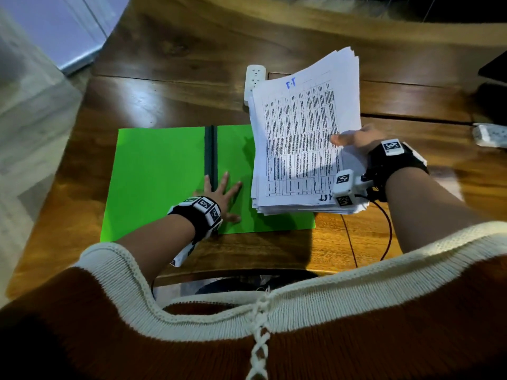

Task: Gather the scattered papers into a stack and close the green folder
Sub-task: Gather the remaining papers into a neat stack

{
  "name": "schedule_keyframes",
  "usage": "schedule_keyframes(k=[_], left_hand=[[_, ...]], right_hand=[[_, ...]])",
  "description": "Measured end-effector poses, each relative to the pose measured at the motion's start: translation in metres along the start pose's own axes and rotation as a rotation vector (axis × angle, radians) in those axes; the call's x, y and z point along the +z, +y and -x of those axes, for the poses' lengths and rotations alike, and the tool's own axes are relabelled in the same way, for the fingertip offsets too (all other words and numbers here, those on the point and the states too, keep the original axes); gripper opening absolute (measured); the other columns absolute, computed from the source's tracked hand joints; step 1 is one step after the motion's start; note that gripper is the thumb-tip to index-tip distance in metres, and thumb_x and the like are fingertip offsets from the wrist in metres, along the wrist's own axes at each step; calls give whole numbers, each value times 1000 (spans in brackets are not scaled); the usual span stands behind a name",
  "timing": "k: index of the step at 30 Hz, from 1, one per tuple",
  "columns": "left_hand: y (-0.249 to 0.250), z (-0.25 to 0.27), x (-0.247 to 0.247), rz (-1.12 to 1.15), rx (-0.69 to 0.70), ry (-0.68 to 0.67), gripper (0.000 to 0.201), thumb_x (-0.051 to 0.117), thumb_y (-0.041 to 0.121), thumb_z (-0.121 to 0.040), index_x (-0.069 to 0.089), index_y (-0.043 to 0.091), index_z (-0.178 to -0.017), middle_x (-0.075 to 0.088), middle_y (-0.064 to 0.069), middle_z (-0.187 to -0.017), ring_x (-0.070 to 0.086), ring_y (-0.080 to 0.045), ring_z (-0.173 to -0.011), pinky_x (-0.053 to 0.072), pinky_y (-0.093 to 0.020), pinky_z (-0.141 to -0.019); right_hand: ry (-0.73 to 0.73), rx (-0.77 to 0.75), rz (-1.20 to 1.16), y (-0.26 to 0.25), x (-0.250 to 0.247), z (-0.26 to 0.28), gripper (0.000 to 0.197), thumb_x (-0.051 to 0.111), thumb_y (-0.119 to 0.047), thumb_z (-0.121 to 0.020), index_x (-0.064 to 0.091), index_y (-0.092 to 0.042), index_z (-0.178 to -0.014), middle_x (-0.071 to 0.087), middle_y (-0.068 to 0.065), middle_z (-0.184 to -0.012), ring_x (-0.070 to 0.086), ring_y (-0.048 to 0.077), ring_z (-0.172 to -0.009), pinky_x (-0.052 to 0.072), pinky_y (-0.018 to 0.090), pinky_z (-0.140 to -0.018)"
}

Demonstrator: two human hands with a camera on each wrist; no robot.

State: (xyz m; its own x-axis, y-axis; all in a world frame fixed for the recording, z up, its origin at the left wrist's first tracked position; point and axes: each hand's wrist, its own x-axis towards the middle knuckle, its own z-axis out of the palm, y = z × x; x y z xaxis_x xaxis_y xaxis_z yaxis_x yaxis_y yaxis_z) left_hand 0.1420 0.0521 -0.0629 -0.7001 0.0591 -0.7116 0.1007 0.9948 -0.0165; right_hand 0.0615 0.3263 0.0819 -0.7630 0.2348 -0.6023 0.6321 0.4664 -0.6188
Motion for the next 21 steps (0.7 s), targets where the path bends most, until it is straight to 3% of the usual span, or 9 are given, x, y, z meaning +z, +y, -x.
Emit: schedule_keyframes(k=[6, 9, 11, 14, 17, 19, 21], left_hand=[[30, -20, -18, -25, 94, -2, 100, 54, 62, -79, -16, 40, -147, -29, 3, -154, -18, -47, -140, 23, -66, -107], [34, -25, -28, -43, 140, 9, 99, 55, 58, -82, -14, 35, -149, -23, 3, -156, -11, -44, -142, 19, -62, -110], [25, -28, -39, 19, 147, 47, 93, 56, 53, -84, -4, 31, -151, -10, -3, -159, 8, -42, -144, 22, -56, -114], [7, -30, -68, 317, 72, 171, 71, 54, 46, -90, 22, 17, -147, 27, -15, -151, 45, -34, -128, 42, -44, -104], [-2, -33, -91, 549, -16, 140, 59, 45, 45, -96, 34, 7, -141, 46, -15, -139, 53, -32, -118, 46, -32, -87], [-5, -36, -92, 602, -61, 90, 60, 45, 42, -97, 32, 7, -144, 41, -14, -145, 50, -32, -123, 46, -35, -91], [-6, -40, -85, 618, -89, 76, 62, 52, 36, -95, 30, 8, -146, 36, -14, -148, 49, -34, -124, 47, -39, -96]], right_hand=[[35, 41, -8, 23, -18, -10, 57, 72, -30, -81, 54, -4, -129, 53, 14, -134, 49, 33, -120, 37, 43, -97], [20, 56, -17, 30, -26, -18, 56, 73, -31, -80, 57, -5, -128, 57, 14, -128, 53, 29, -104, 40, 34, -81], [7, 66, -11, 31, -27, -23, 57, 71, -30, -82, 54, -3, -129, 56, 13, -127, 49, 26, -99, 36, 35, -80], [-30, 81, -10, 32, -22, -28, 48, 70, -31, -83, 57, -1, -118, 57, 13, -116, 52, 26, -87, 41, 34, -76], [-67, 105, 5, 30, -5, -30, 35, 69, -32, -84, 55, -6, -103, 57, 9, -93, 52, 19, -71, 38, 28, -55], [-95, 114, -14, 29, 12, -32, 50, 75, -34, -77, 52, -6, -112, 56, 8, -92, 55, 21, -76, 43, 30, -58], [-129, 127, -48, 34, 27, -40, 71, 86, -42, -58, 53, -6, -110, 58, 11, -98, 58, 28, -87, 48, 35, -69]])
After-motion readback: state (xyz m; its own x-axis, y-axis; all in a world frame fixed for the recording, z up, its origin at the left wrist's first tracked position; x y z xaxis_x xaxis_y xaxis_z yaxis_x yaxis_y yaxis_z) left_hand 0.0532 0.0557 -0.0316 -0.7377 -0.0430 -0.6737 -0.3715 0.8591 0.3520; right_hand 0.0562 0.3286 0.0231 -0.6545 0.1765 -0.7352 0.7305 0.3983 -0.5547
